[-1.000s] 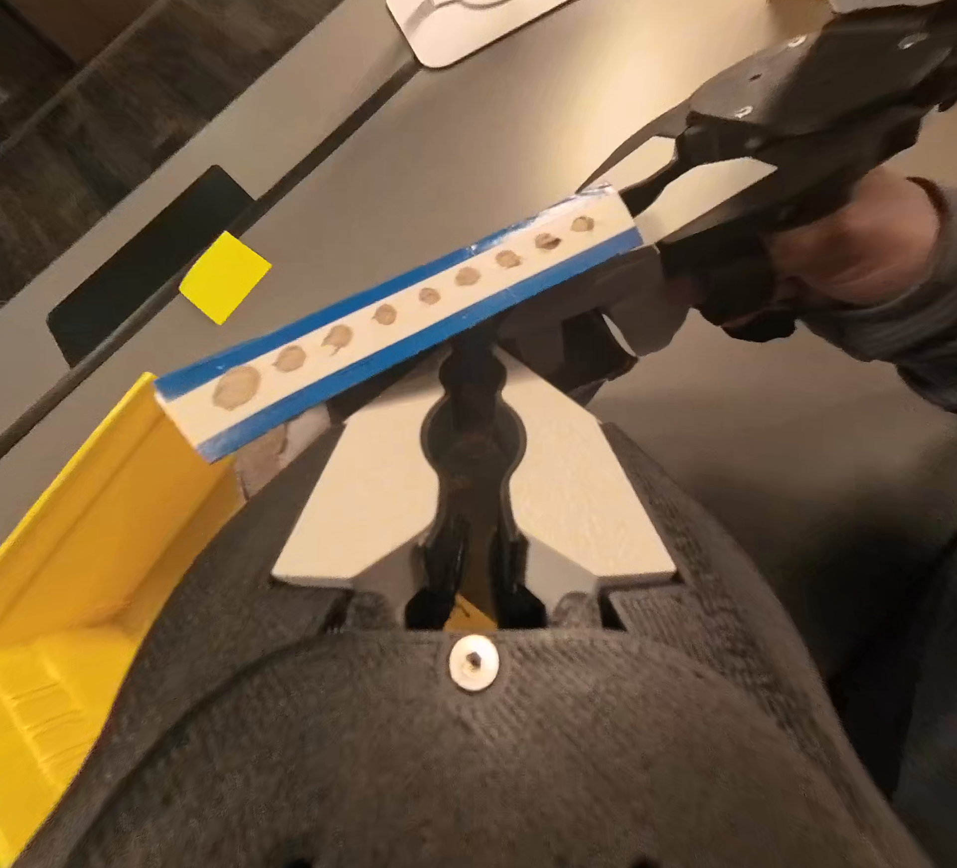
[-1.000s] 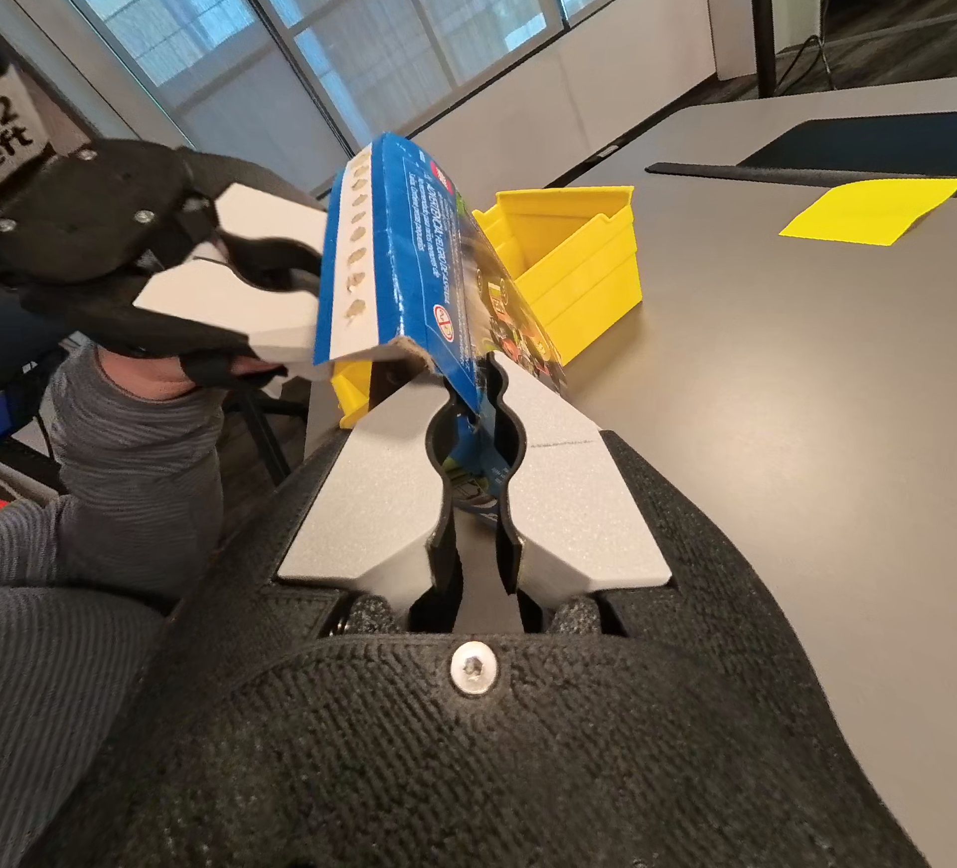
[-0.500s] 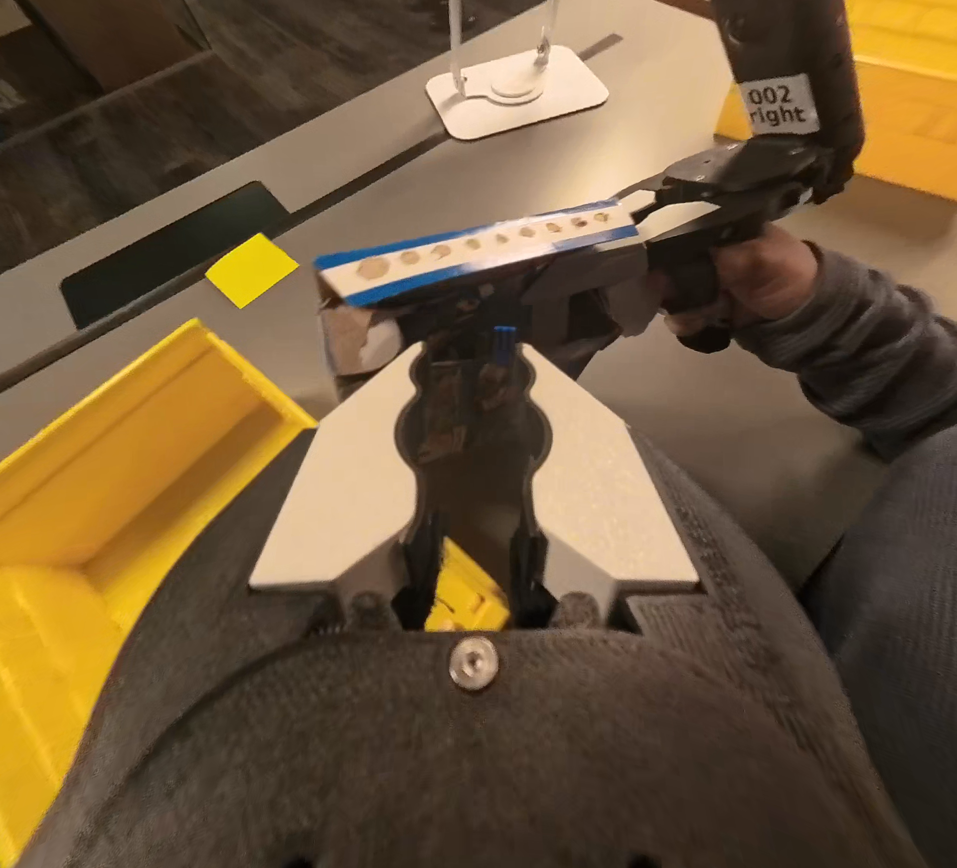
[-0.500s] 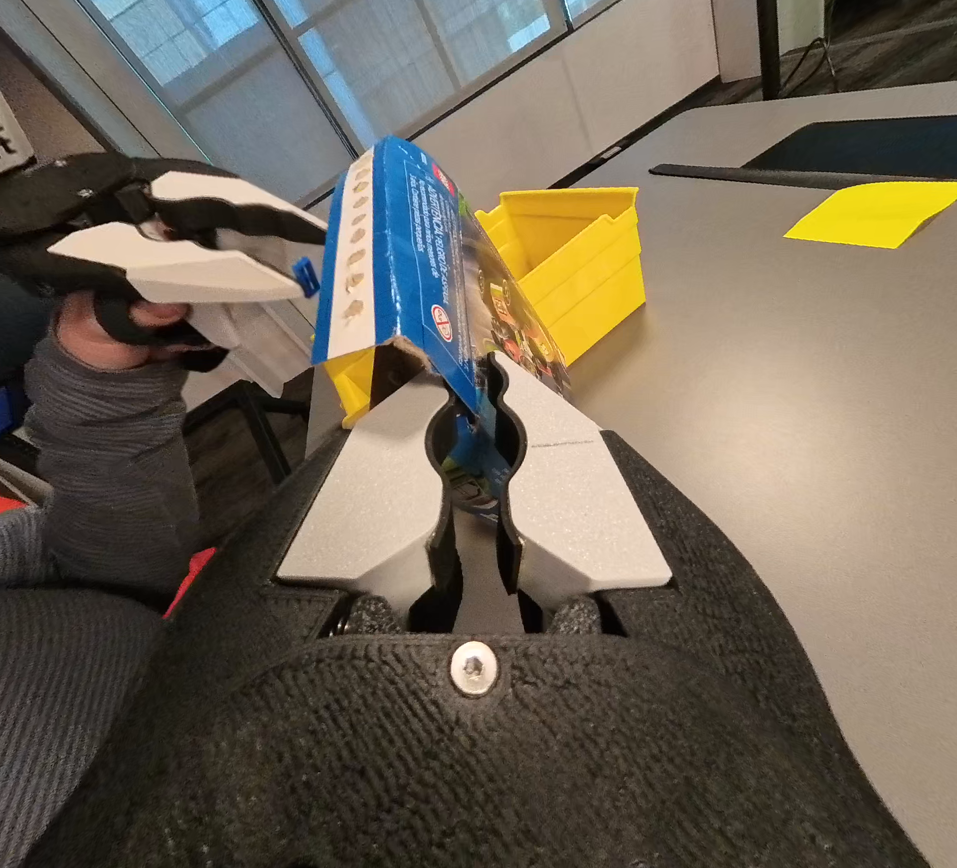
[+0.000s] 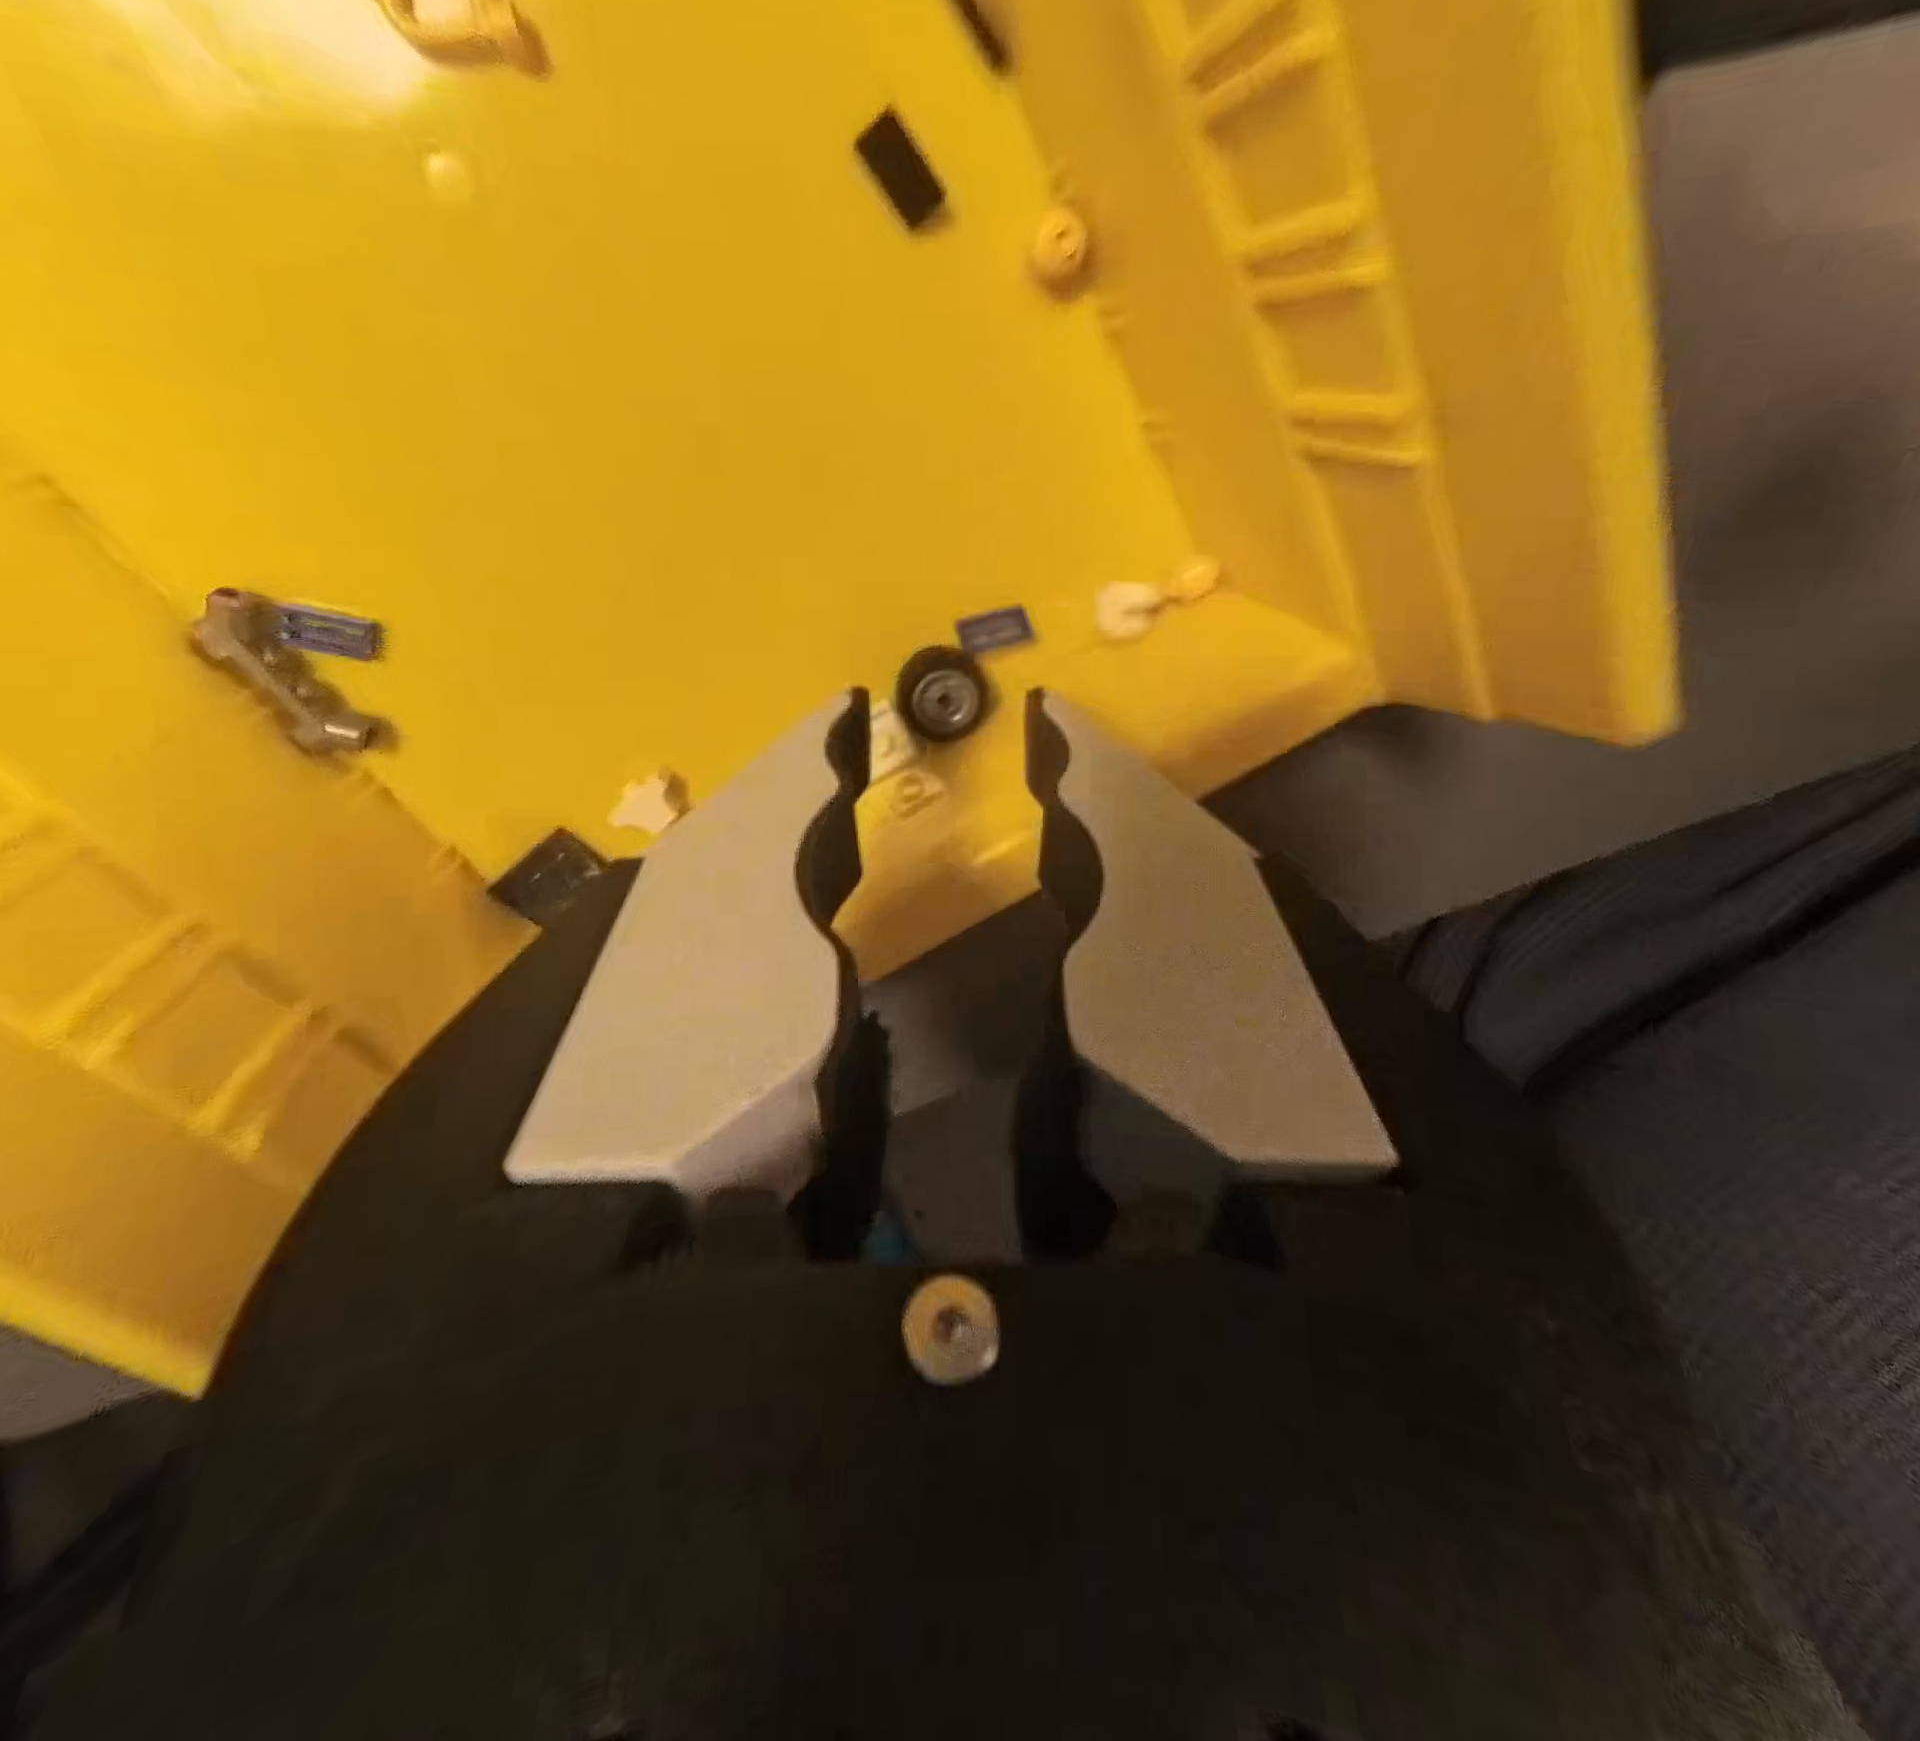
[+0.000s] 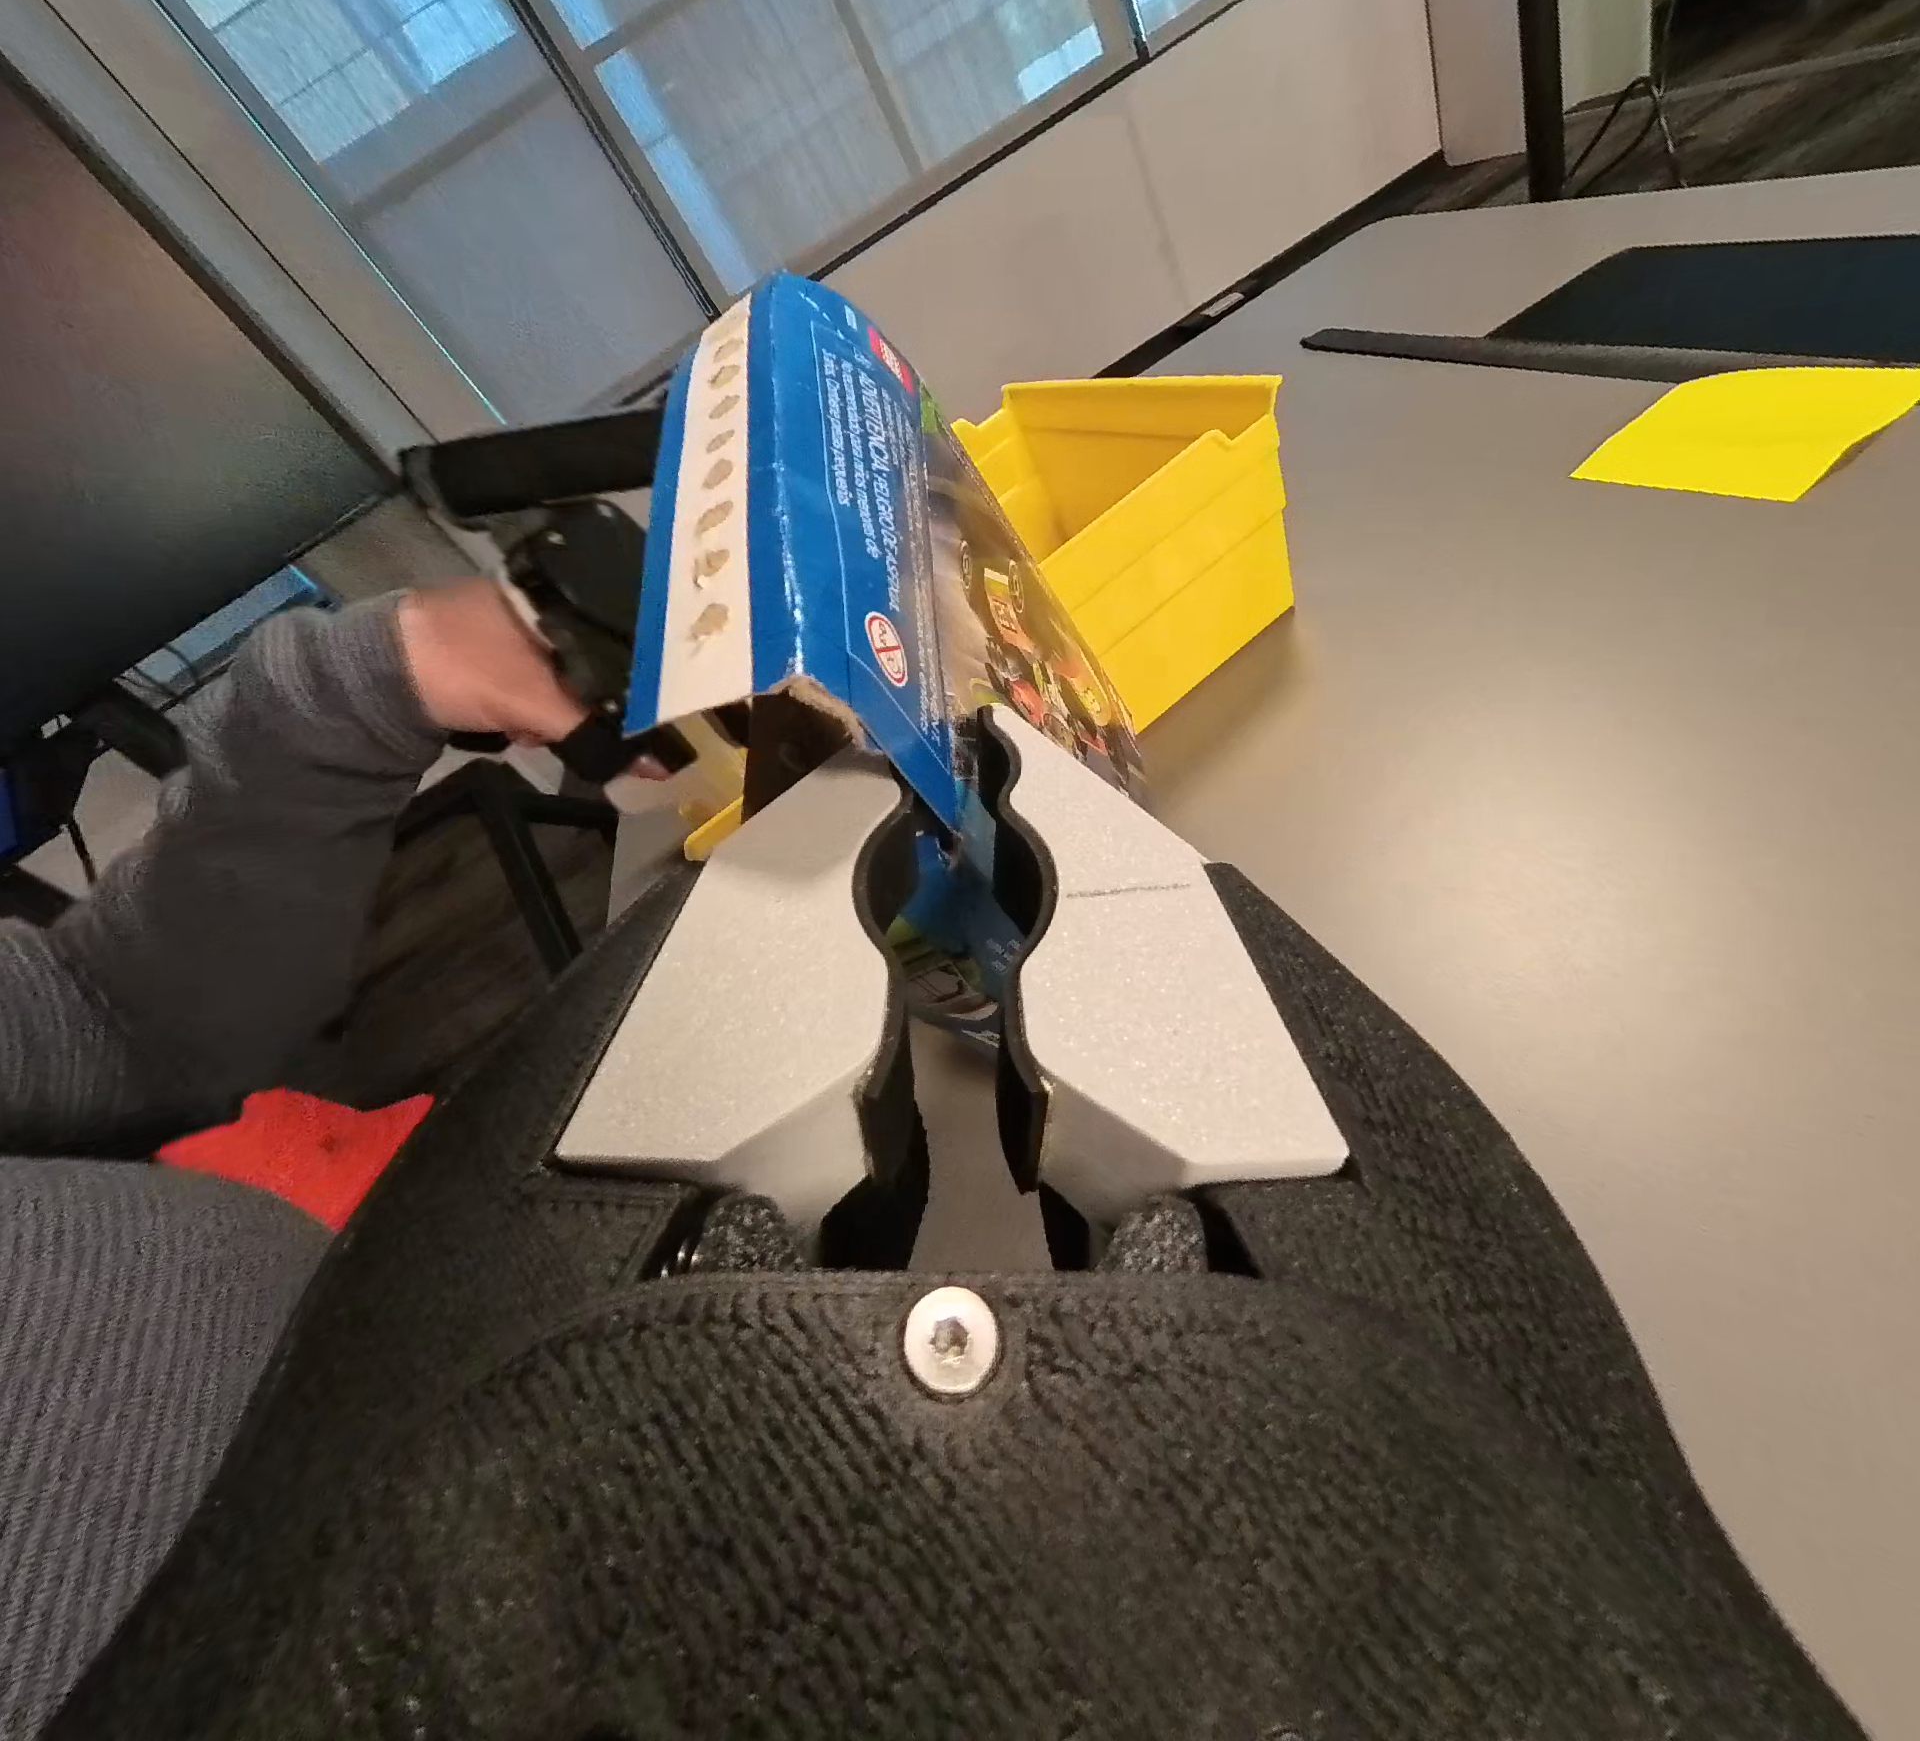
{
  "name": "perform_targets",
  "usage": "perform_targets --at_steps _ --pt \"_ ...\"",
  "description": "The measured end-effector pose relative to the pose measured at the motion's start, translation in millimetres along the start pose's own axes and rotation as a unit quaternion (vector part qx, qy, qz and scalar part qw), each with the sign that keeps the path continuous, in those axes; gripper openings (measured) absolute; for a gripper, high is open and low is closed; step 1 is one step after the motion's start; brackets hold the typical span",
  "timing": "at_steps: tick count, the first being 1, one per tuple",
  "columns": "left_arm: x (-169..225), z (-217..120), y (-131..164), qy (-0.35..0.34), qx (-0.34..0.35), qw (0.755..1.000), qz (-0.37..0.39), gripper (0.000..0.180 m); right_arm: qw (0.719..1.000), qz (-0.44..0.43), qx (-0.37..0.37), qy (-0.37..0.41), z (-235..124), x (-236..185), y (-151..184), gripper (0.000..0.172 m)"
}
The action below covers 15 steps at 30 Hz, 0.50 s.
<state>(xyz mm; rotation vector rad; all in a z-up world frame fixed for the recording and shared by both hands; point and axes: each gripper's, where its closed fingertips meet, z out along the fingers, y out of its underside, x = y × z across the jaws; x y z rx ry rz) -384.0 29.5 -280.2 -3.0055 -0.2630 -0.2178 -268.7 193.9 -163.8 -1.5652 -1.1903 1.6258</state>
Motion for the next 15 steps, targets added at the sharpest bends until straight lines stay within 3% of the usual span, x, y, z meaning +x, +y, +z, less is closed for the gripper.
perform_targets --at_steps 7,12,15 --pt "-9 17 17 0.011 -0.146 0.989 0.001 0.038 1.0 0.0 0.0 0.0 0 1 0 0.005" --pt "-9 27 19 0.018 -0.163 0.986 -0.008 0.035 1.0 0.001 -0.001 -0.002 0 0 0 0.005" --pt "-2 29 17 0.024 -0.15 0.988 0.027 0.021 1.0 0.0 -0.002 -0.002 0 0 0 0.005"
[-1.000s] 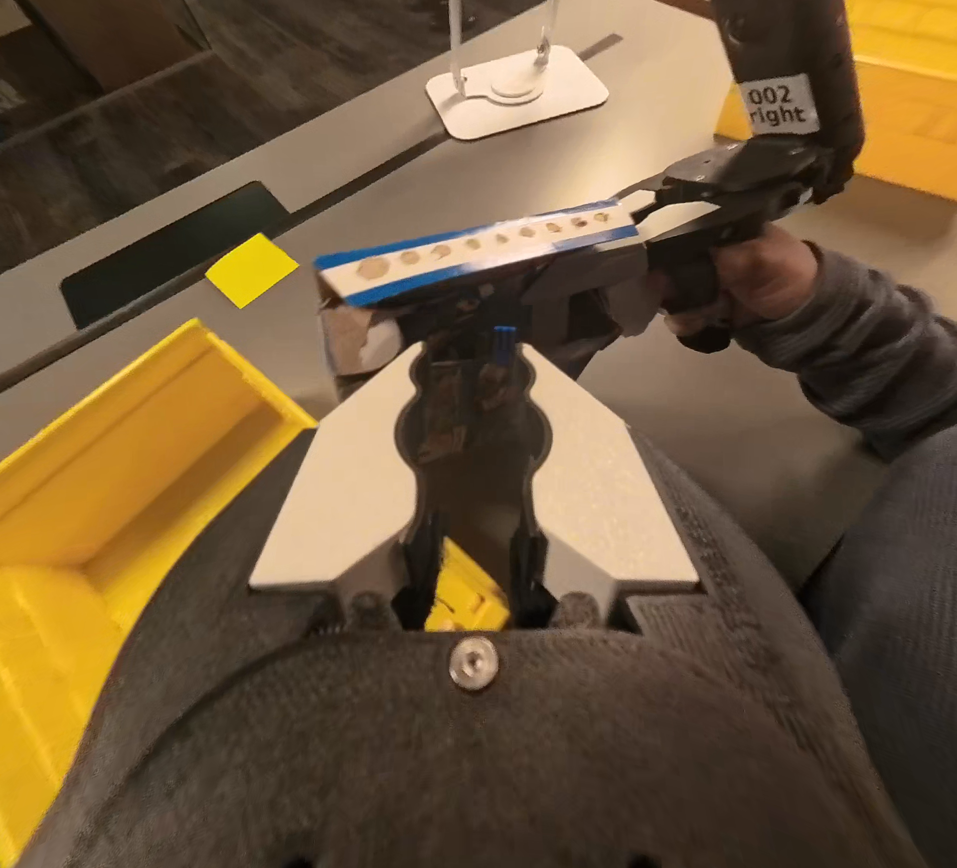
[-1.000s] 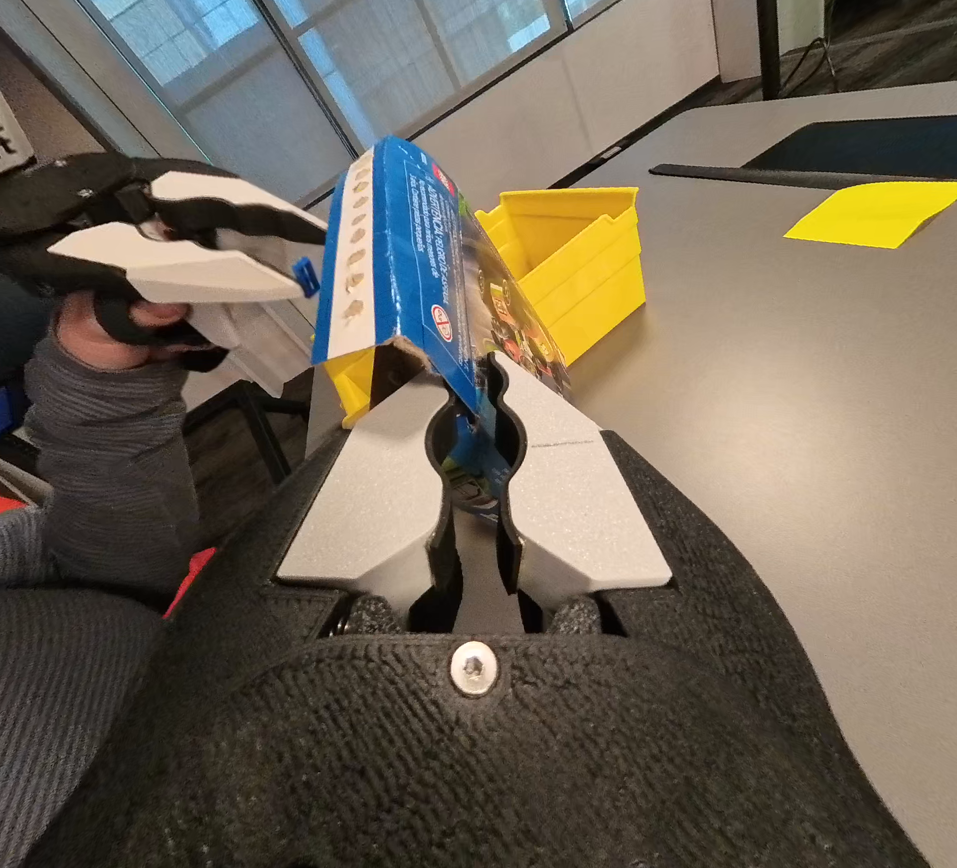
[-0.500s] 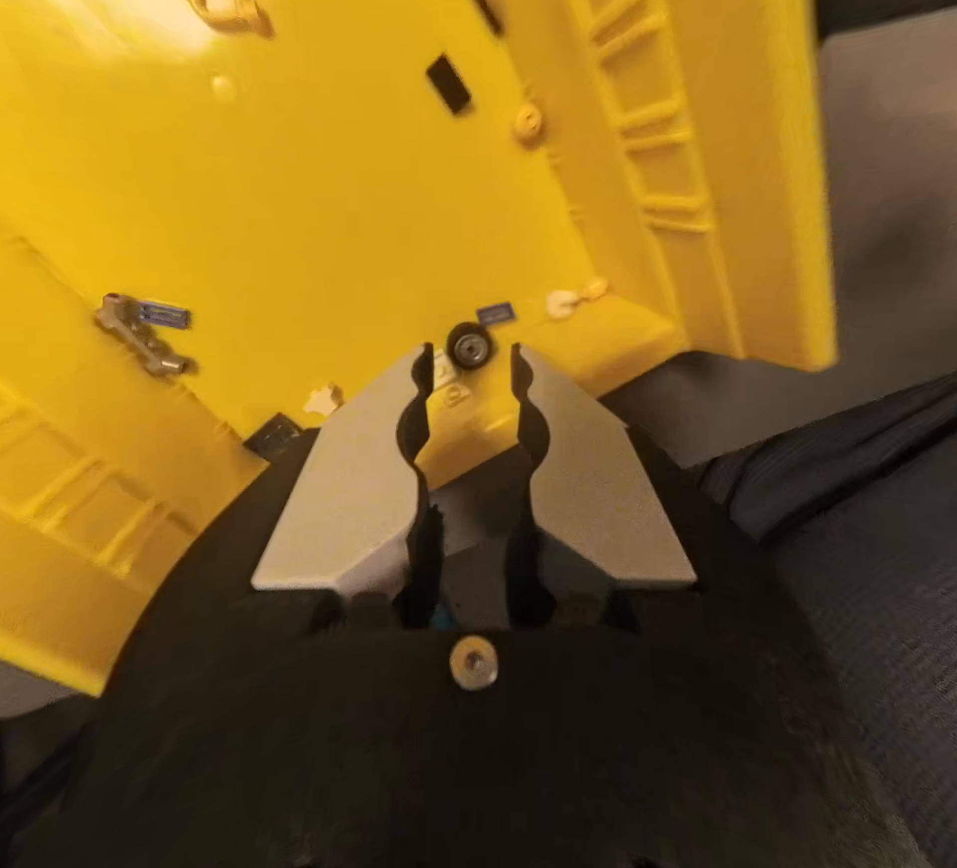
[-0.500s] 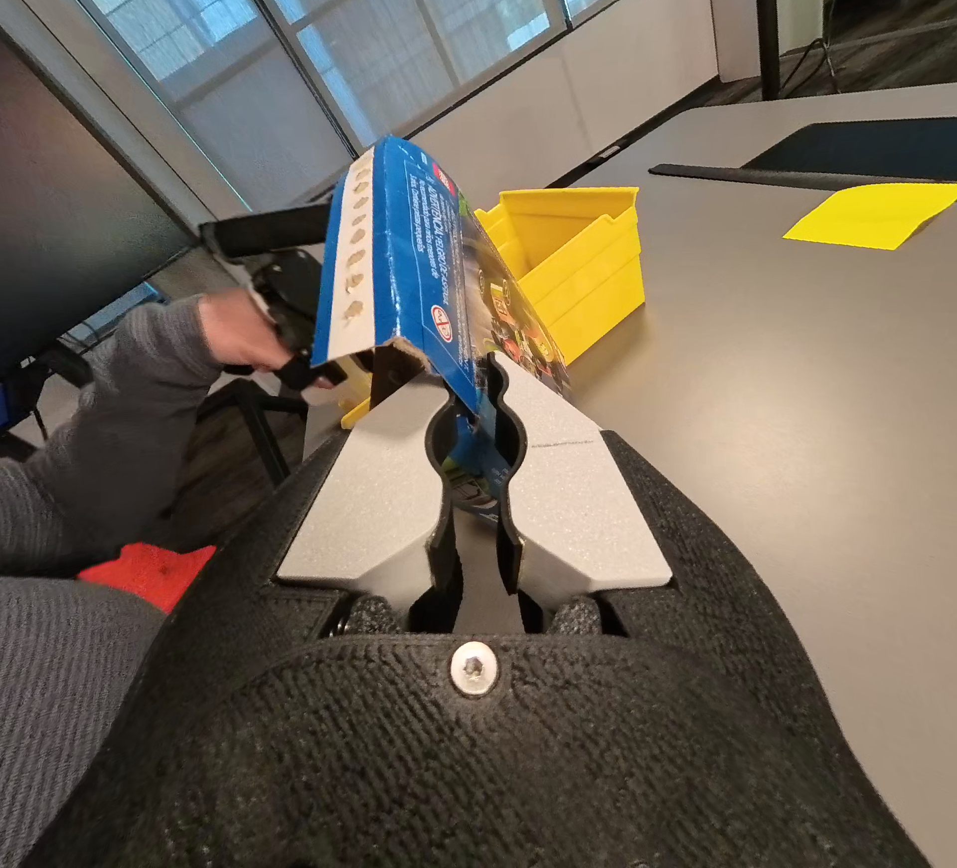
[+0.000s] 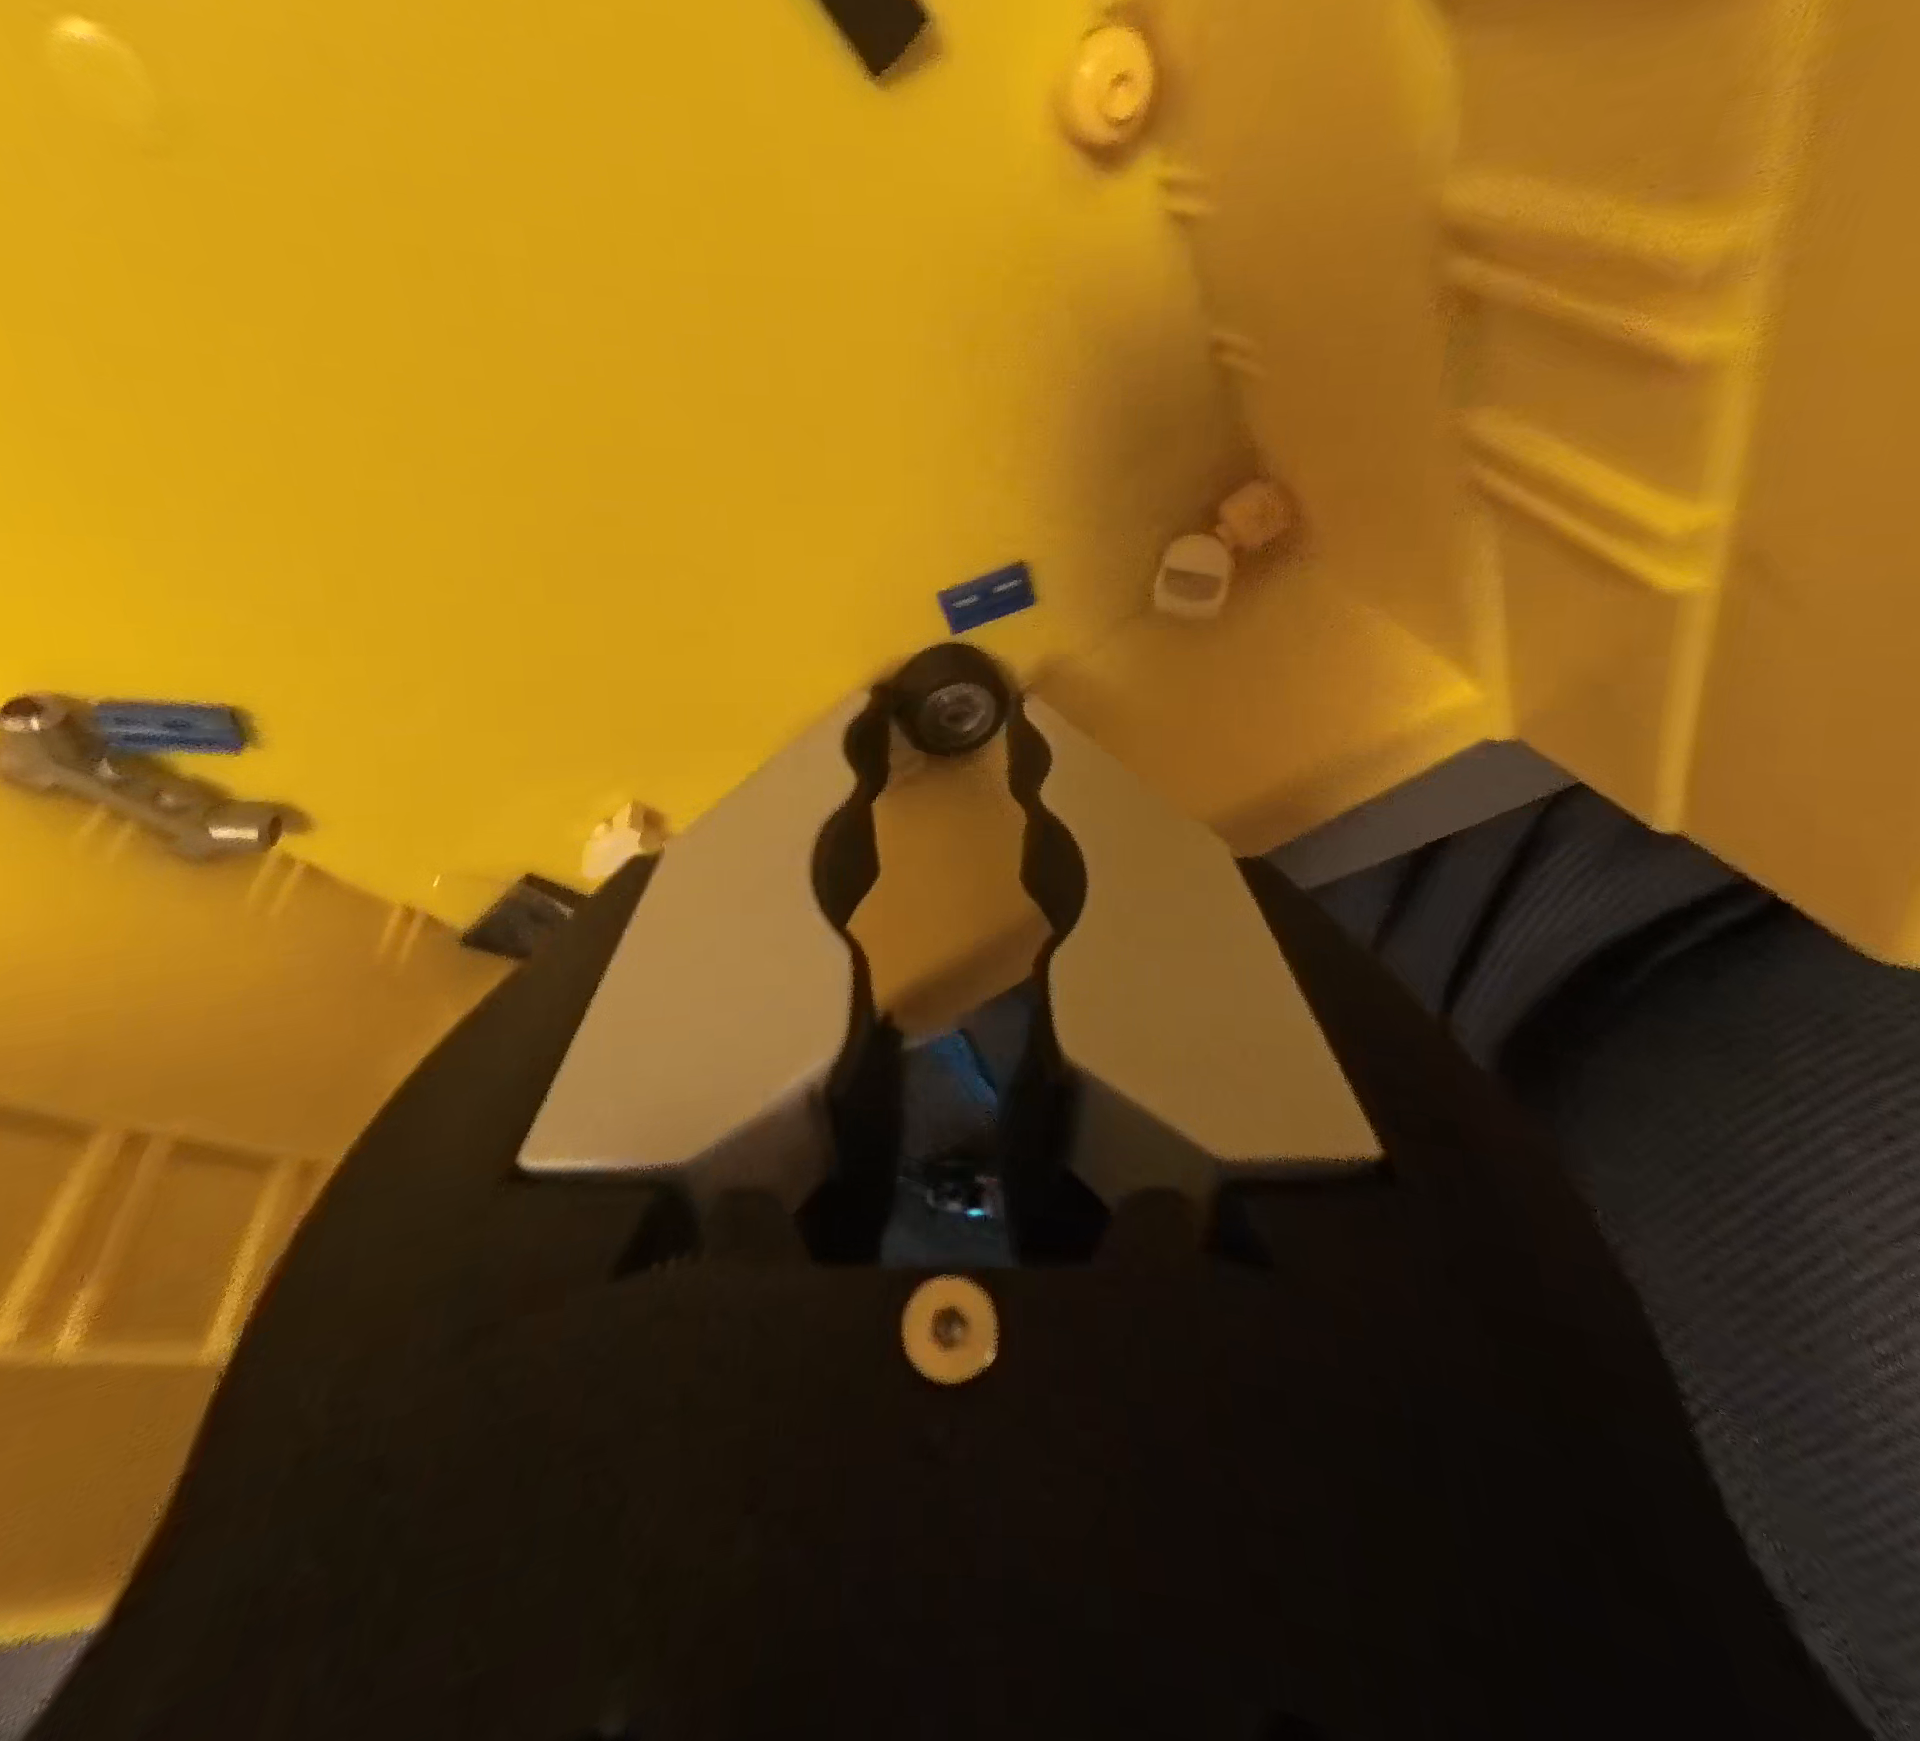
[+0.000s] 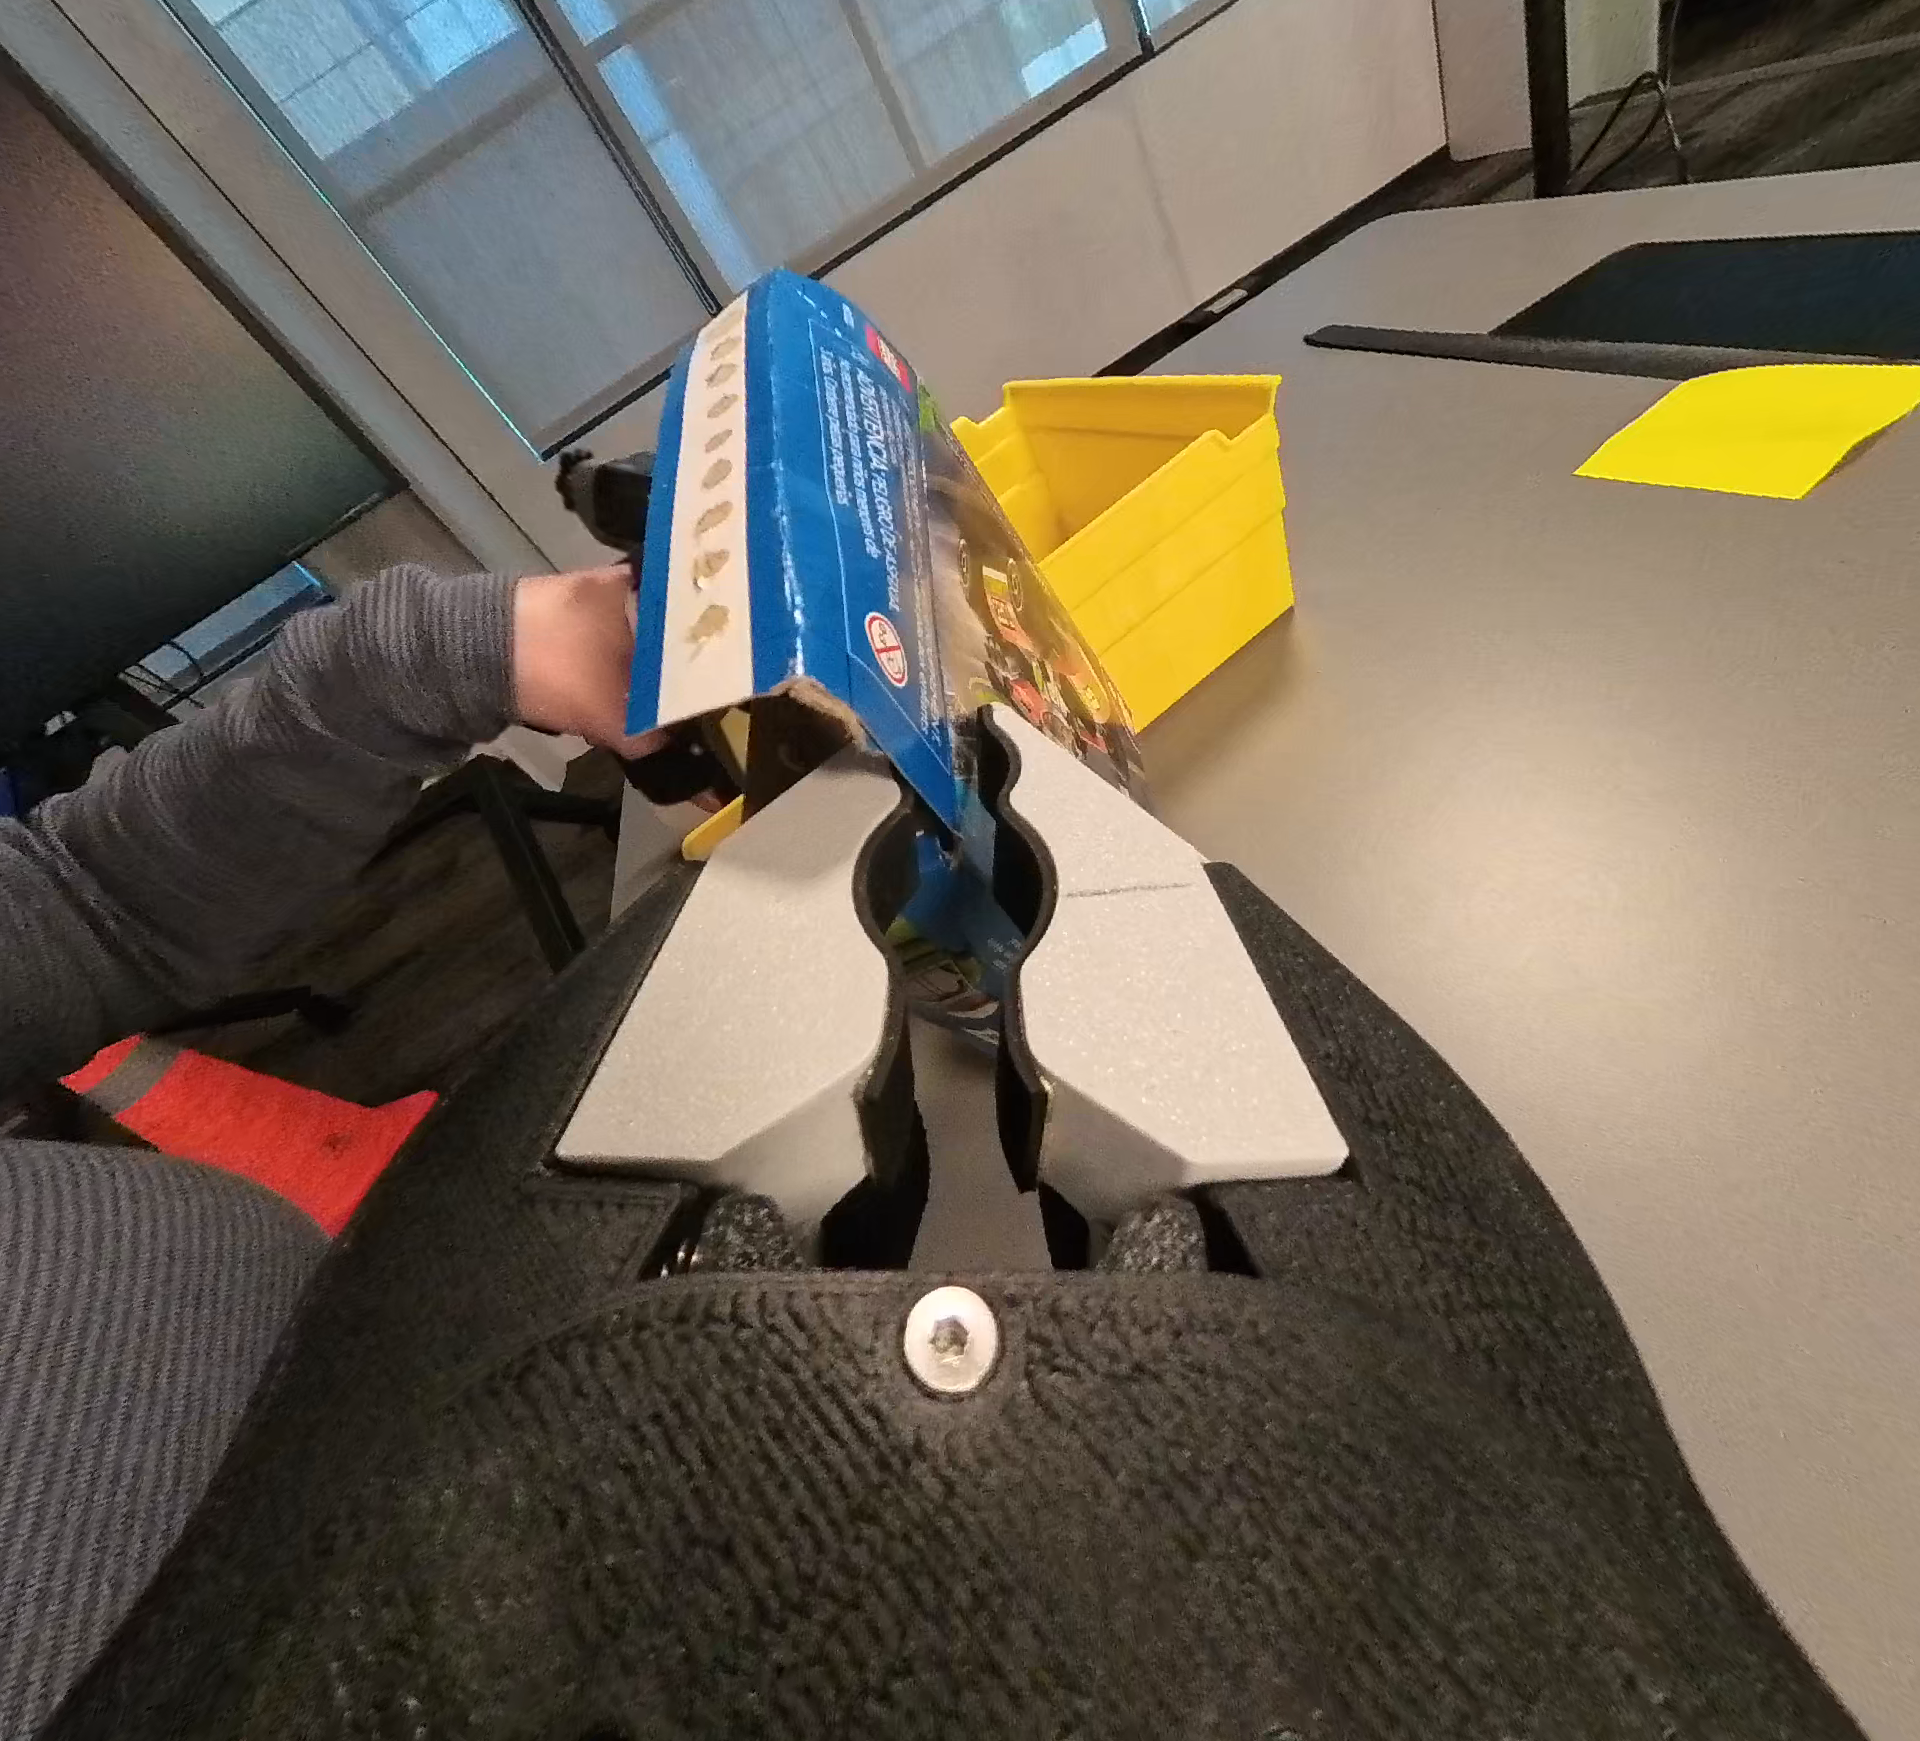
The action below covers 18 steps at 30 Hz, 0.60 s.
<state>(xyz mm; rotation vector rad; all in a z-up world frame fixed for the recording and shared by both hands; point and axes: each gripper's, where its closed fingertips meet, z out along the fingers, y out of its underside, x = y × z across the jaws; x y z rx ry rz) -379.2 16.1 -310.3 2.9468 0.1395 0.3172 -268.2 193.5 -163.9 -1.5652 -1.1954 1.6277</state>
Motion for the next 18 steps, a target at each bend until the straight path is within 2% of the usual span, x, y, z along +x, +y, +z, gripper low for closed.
perform_targets --at_steps 3,6,8,11,14,16,18 --pt "2 -8 -7 -0.013 0.046 0.999 0.019 0.02 1.0 0.001 0.001 0.001 0 1 0 0.005" --pt "7 -49 -28 -0.035 0.188 0.981 0.016 0.02 1.0 0.003 0.002 0.003 -1 2 -1 0.005" --pt "24 -99 -44 -0.048 0.322 0.945 0.031 0.02 1.0 0.004 0.005 0.005 0 2 -1 0.005" --pt "79 -173 -54 -0.041 0.507 0.855 0.104 0.02 1.0 0.008 0.01 0.008 1 3 -2 0.005" --pt "138 -207 -61 -0.016 0.593 0.782 0.192 0.02 1.0 0.013 0.015 0.005 2 2 -2 0.005" --pt "159 -208 -72 -0.019 0.604 0.764 0.226 0.02 1.0 0.016 0.018 0.003 2 1 -2 0.005" --pt "166 -195 -85 -0.02 0.589 0.774 0.231 0.02 1.0 0.017 0.019 0.002 2 0 -2 0.005"
